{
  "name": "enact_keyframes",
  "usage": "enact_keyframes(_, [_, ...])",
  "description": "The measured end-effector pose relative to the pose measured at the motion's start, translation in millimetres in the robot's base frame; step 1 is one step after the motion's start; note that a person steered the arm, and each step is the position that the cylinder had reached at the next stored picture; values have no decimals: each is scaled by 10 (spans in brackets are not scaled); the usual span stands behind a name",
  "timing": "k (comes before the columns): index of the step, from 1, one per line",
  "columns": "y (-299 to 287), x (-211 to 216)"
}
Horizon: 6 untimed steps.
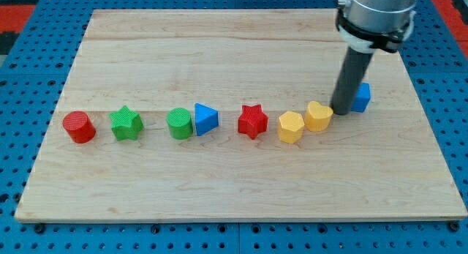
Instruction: Move the blue cube towards the center
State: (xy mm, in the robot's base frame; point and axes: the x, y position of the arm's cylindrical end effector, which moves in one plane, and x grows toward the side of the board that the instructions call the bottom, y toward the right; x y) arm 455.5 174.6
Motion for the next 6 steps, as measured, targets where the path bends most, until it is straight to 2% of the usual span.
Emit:
enact_keyframes(2, [666,-403])
enact_keyframes(3, [674,-715])
enact_keyframes(4, [148,-1027])
enact_keyframes(5, [-715,-975])
enact_keyframes(6, [-241,-672])
